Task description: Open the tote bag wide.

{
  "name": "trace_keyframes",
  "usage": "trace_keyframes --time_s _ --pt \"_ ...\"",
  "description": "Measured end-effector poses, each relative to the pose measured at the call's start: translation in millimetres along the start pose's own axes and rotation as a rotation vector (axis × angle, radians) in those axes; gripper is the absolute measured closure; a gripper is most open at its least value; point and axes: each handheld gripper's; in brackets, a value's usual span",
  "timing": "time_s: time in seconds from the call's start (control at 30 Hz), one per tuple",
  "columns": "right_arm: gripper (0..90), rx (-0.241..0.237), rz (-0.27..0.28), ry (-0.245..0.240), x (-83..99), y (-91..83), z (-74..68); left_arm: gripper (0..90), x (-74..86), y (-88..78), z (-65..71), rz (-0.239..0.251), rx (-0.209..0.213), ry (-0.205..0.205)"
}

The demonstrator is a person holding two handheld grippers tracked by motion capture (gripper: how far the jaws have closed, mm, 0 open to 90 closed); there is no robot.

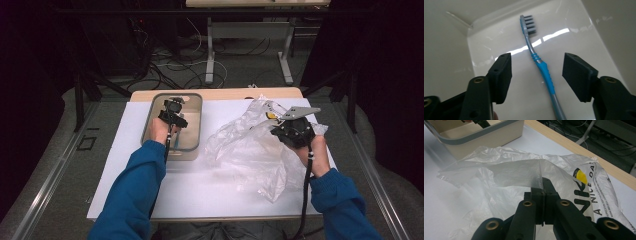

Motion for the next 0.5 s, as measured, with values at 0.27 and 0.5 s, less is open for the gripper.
trace_keyframes --time_s 0.27,0.5 --pt "90.0 0.001 -0.001 -0.003 -0.2 0.9 -0.8 60.2 -0.9 6.6 -1.3 -0.055 0.024 -0.020" --pt "90.0 0.004 0.000 -0.003 -0.3 0.6 -0.9 66.8 -1.9 12.7 -2.2 -0.092 0.031 -0.030"
Point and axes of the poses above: each handheld gripper's, and its own axes: y roughly forward along the jaws, x roughly out of its underside, z roughly to its right, and after that the axes turned 2 degrees about x, right-handed
